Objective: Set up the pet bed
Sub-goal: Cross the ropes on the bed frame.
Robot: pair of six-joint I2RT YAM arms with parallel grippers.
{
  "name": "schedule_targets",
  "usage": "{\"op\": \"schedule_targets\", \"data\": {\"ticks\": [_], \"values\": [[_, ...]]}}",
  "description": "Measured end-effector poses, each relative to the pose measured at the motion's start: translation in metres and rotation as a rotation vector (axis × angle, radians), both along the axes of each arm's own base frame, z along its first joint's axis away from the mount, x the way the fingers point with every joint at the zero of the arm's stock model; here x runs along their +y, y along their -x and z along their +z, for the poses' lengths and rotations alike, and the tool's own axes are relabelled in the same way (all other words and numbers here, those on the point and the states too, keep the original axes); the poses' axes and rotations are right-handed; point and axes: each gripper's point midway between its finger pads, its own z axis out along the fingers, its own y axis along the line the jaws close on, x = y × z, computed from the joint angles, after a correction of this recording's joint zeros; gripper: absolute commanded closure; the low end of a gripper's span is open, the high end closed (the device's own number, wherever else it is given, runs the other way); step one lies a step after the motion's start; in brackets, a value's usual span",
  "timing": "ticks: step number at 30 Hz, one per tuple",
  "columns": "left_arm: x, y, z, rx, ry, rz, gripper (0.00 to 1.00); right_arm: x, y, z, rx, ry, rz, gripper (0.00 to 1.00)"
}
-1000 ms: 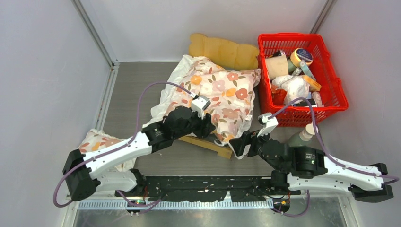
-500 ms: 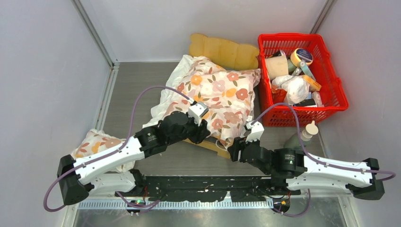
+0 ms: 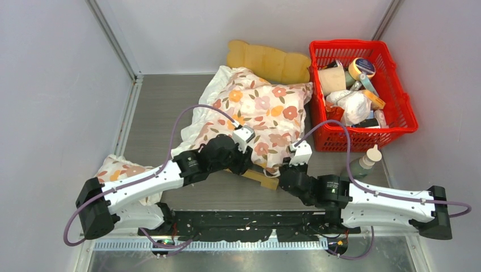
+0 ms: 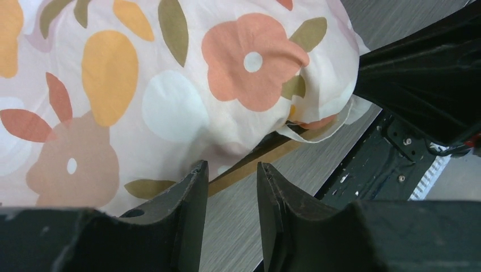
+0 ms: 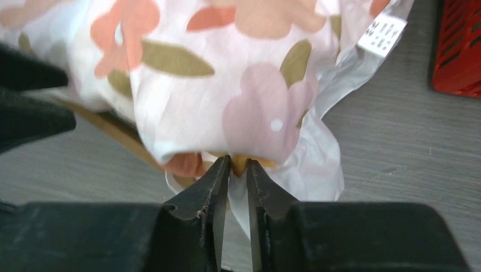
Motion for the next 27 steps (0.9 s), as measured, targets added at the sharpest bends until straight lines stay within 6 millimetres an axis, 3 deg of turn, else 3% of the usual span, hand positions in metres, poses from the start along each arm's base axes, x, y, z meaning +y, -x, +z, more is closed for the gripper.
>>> {"op": "schedule_targets", "data": {"ticks": [2, 6, 12, 16, 21, 27], "values": [[-0.001, -0.002, 0.004, 0.006, 0.015, 0.014, 0.61, -0.002, -0.011, 0.004, -0.026, 0.021, -0.012, 0.90], [-0.007, -0.004, 0.015, -0.002, 0.055, 0.004, 0.60, -0.002, -0.031, 0.005, -0.043, 0.048, -0.025, 0.91], [-0.007, 0.011, 0.010, -0.102, 0.049, -0.143, 0.55, 0.006, -0.040, 0.001, -0.042, 0.090, 0.030, 0.89], [-0.002, 0.019, 0.003, -0.207, 0.007, -0.268, 0.54, 0.009, -0.047, -0.001, -0.037, 0.108, 0.053, 0.84], [-0.019, 0.035, 0.000, -0.286, -0.018, -0.490, 0.50, 0.013, -0.048, 0.003, -0.044, 0.096, 0.087, 0.75], [-0.032, 0.056, -0.029, -0.328, -0.107, -0.696, 0.49, 0.012, -0.042, 0.012, -0.065, 0.032, 0.118, 0.61]]}}
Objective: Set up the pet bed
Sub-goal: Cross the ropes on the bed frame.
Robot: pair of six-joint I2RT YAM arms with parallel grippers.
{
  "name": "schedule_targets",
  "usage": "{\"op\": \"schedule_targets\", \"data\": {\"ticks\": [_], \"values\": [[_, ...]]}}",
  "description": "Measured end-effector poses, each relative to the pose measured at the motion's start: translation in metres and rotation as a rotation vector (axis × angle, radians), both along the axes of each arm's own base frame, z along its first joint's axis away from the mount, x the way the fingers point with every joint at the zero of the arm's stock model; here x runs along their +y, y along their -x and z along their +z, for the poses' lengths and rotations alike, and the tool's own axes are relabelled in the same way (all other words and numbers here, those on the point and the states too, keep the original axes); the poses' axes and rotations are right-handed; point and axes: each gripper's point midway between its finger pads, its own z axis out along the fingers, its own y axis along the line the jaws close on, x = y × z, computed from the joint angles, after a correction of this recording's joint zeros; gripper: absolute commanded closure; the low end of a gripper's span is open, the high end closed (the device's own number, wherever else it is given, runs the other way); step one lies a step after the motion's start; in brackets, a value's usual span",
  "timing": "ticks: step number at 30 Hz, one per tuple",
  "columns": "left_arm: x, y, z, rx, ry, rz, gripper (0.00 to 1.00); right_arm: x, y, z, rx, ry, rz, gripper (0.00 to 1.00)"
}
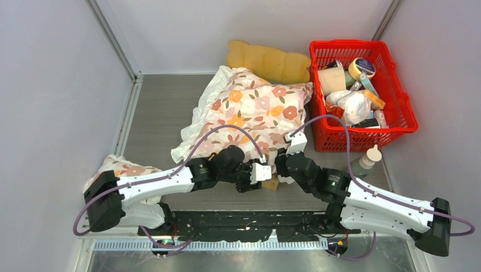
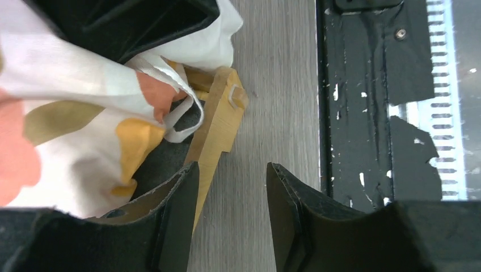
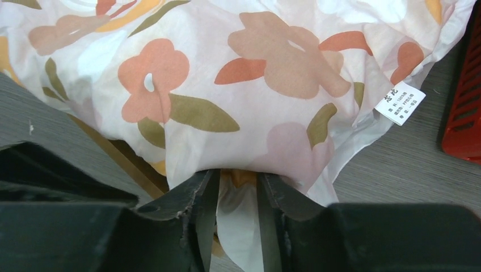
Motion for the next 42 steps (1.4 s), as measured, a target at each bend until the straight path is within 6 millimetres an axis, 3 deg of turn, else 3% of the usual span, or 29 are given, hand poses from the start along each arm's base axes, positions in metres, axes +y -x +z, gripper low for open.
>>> {"op": "schedule_targets", "data": {"ticks": [4, 11, 15, 18, 20, 27, 31, 35, 38, 42], "values": [[-0.007, -0.006, -0.017, -0.030, -0.078, -0.039, 0.48, -0.001, 0.006, 0.007, -0.001, -0.047, 0.019, 0.50], [-0.015, -0.026, -0.024, -0.113, -0.152, -0.050, 0.54, -0.001, 0.017, 0.020, 0.007, -0.128, 0.060, 0.36], [-0.014, -0.024, -0.036, -0.104, -0.200, -0.083, 0.72, -0.008, 0.022, 0.024, 0.014, -0.140, 0.062, 0.31], [-0.015, -0.026, -0.038, -0.106, -0.212, -0.088, 0.86, -0.011, 0.025, 0.037, 0.002, -0.176, 0.066, 0.25], [-0.014, -0.026, -0.038, -0.098, -0.224, -0.099, 1.00, -0.014, 0.027, 0.043, -0.006, -0.191, 0.067, 0.23], [-0.011, -0.028, -0.035, -0.050, -0.243, -0.129, 1.00, -0.021, 0.032, 0.050, -0.011, -0.226, 0.065, 0.20], [0.010, -0.036, -0.021, 0.056, -0.162, -0.091, 1.00, -0.020, 0.036, 0.057, -0.021, -0.292, 0.079, 0.21], [0.043, -0.052, 0.009, 0.072, -0.076, -0.011, 1.00, -0.026, 0.044, 0.045, -0.028, -0.365, 0.088, 0.22], [0.047, -0.054, 0.024, 0.073, -0.030, 0.000, 1.00, -0.025, 0.050, 0.021, -0.003, -0.376, 0.106, 0.26], [0.048, -0.051, 0.023, 0.106, -0.028, 0.011, 1.00, -0.016, 0.061, -0.010, 0.084, -0.377, 0.146, 0.40]]}}
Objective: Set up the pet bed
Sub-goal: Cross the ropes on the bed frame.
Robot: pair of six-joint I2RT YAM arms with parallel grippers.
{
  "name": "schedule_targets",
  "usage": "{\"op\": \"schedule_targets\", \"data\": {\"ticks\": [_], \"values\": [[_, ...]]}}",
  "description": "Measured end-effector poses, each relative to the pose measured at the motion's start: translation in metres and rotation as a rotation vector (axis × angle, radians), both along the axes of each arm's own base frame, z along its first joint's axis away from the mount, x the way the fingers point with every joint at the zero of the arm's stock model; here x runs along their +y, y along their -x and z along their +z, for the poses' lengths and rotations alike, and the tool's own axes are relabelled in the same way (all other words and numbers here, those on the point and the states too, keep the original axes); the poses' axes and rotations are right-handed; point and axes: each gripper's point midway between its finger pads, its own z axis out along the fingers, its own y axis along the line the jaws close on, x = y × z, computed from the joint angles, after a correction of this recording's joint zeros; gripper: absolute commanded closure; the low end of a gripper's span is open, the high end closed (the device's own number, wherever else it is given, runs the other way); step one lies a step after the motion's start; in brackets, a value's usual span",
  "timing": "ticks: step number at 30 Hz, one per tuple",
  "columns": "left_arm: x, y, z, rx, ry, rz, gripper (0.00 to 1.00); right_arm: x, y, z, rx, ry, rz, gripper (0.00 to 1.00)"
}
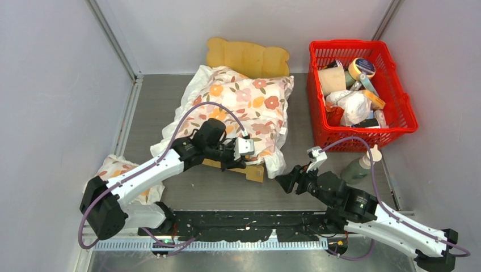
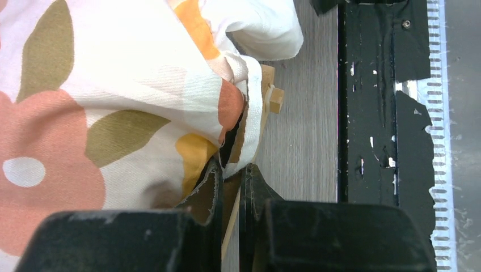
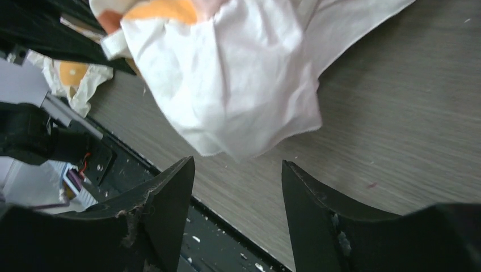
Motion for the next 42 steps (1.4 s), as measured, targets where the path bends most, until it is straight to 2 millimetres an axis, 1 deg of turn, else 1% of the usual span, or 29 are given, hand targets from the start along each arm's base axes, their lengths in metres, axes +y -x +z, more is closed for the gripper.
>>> {"op": "schedule_targets", "data": {"ticks": [1, 2, 5, 7, 8, 9, 10, 11, 12, 14, 17, 19, 21, 22, 23, 24, 26, 29, 32, 36, 40, 42], "values": [[0.000, 0.000, 0.000, 0.006, 0.001, 0.005, 1.00, 0.004, 0.003, -0.006, 0.018, -0.010, 0.017, 0.43], [0.000, 0.000, 0.000, 0.013, 0.004, 0.011, 1.00, 0.007, 0.005, -0.010, 0.032, -0.017, 0.032, 0.44], [0.002, -0.003, 0.002, 0.027, 0.011, 0.029, 1.00, 0.016, 0.013, -0.025, 0.080, -0.043, 0.069, 0.52], [0.003, -0.005, 0.004, 0.031, 0.019, 0.039, 1.00, 0.019, 0.015, -0.034, 0.099, -0.051, 0.076, 0.52], [0.004, -0.006, 0.005, 0.032, 0.023, 0.043, 1.00, 0.019, 0.015, -0.038, 0.104, -0.057, 0.075, 0.50], [0.005, -0.006, 0.006, 0.034, 0.027, 0.044, 1.00, 0.019, 0.015, -0.040, 0.106, -0.064, 0.073, 0.42], [0.005, -0.007, 0.007, 0.035, 0.029, 0.046, 1.00, 0.019, 0.015, -0.040, 0.105, -0.073, 0.069, 0.38], [0.006, -0.007, 0.007, 0.035, 0.030, 0.047, 1.00, 0.019, 0.015, -0.039, 0.103, -0.083, 0.065, 0.33], [0.006, -0.007, 0.007, 0.036, 0.032, 0.047, 1.00, 0.018, 0.014, -0.037, 0.097, -0.088, 0.059, 0.30], [0.007, -0.008, 0.008, 0.039, 0.034, 0.050, 1.00, 0.017, 0.011, -0.033, 0.096, -0.111, 0.035, 0.28], [0.010, -0.009, 0.011, 0.040, 0.045, 0.054, 1.00, 0.013, 0.007, -0.028, 0.099, -0.147, -0.011, 0.27], [0.012, -0.010, 0.016, 0.035, 0.058, 0.058, 1.00, 0.011, 0.005, -0.026, 0.110, -0.179, -0.043, 0.30], [0.014, -0.011, 0.021, 0.028, 0.072, 0.062, 1.00, 0.013, 0.002, -0.028, 0.121, -0.211, -0.063, 0.36], [0.015, -0.011, 0.023, 0.025, 0.079, 0.063, 1.00, 0.014, 0.001, -0.032, 0.127, -0.216, -0.068, 0.41], [0.015, -0.011, 0.025, 0.023, 0.084, 0.061, 1.00, 0.017, 0.000, -0.036, 0.132, -0.229, -0.072, 0.42], [0.015, -0.010, 0.027, 0.023, 0.090, 0.060, 1.00, 0.020, -0.001, -0.043, 0.137, -0.231, -0.074, 0.47], [0.016, -0.010, 0.029, 0.023, 0.099, 0.058, 1.00, 0.025, -0.004, -0.060, 0.146, -0.223, -0.076, 0.51], [0.017, -0.007, 0.031, 0.029, 0.110, 0.057, 1.00, 0.031, -0.008, -0.080, 0.157, -0.184, -0.077, 0.52], [0.018, -0.004, 0.030, 0.041, 0.115, 0.055, 1.00, 0.042, -0.015, -0.088, 0.144, -0.146, -0.066, 0.53], [0.020, -0.001, 0.029, 0.054, 0.119, 0.048, 1.00, 0.059, -0.026, -0.086, 0.093, -0.148, -0.044, 0.51], [0.022, 0.000, 0.030, 0.056, 0.127, 0.039, 1.00, 0.072, -0.036, -0.074, 0.001, -0.188, -0.015, 0.50], [0.023, 0.001, 0.028, 0.061, 0.131, 0.032, 1.00, 0.077, -0.042, -0.067, -0.072, -0.193, 0.007, 0.49]]}}
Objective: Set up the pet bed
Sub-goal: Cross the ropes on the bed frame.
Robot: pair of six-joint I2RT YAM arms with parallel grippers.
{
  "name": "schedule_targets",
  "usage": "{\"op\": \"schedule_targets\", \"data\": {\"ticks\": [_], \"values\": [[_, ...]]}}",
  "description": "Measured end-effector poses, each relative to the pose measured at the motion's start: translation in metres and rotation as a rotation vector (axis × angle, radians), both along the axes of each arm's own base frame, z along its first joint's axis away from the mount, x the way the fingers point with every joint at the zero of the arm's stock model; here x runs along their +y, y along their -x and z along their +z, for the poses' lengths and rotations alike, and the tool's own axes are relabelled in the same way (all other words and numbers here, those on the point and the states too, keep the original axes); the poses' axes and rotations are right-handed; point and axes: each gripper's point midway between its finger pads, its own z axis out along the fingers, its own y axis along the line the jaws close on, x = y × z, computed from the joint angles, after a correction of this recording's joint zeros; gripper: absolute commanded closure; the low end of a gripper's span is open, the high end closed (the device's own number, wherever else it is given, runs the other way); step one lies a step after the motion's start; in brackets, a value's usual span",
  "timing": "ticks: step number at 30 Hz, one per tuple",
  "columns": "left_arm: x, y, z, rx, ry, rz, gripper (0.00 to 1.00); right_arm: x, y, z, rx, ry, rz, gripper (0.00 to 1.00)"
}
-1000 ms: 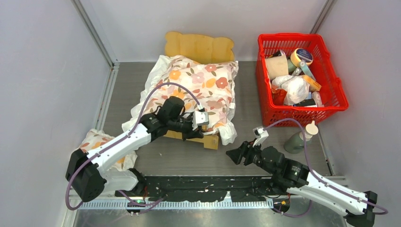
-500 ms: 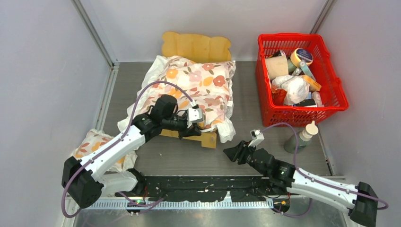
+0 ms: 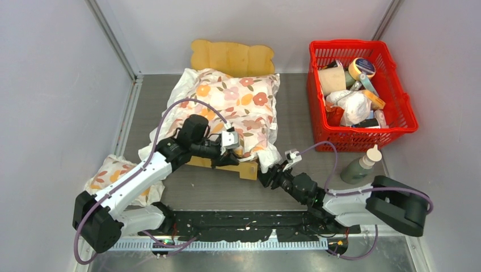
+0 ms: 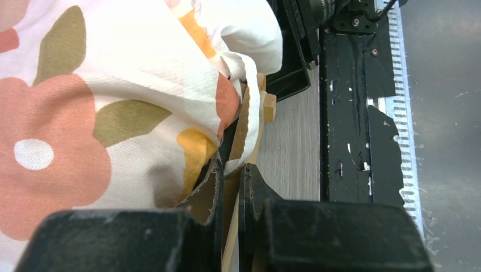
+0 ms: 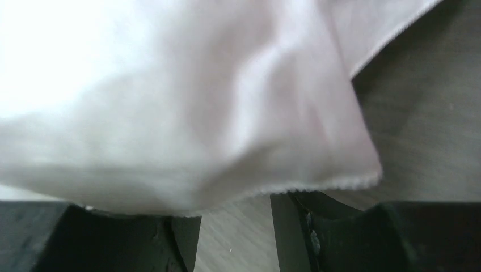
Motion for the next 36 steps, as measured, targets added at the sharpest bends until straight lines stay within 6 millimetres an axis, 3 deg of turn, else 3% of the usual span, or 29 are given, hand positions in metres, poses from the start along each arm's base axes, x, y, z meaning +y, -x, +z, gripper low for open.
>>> {"op": "schedule_targets", "data": {"ticks": [6, 11, 19, 27, 29, 33, 35, 36], "values": [[0.003, 0.001, 0.001, 0.011, 0.018, -0.022, 1.00, 0.003, -0.016, 0.003, -0.142, 0.016, 0.048, 0.45], [0.004, 0.003, -0.001, 0.028, 0.023, -0.039, 1.00, 0.015, -0.013, -0.005, -0.213, 0.074, 0.180, 0.36], [0.008, 0.007, -0.005, 0.061, 0.012, -0.050, 1.00, 0.019, -0.014, 0.014, -0.370, 0.114, 0.235, 0.36], [0.012, 0.009, -0.010, 0.085, -0.006, -0.046, 1.00, 0.030, -0.013, 0.014, -0.438, 0.154, 0.307, 0.39], [0.012, 0.009, -0.010, 0.086, -0.008, -0.049, 1.00, 0.030, -0.012, 0.015, -0.456, 0.165, 0.317, 0.43], [0.012, 0.008, -0.009, 0.087, -0.005, -0.053, 1.00, 0.036, -0.010, 0.017, -0.486, 0.170, 0.355, 0.61], [0.011, 0.007, -0.006, 0.082, 0.000, -0.054, 1.00, 0.039, -0.008, 0.019, -0.495, 0.165, 0.376, 0.73], [0.010, 0.007, -0.004, 0.078, 0.005, -0.056, 1.00, 0.041, -0.007, 0.020, -0.497, 0.164, 0.383, 0.84]]}}
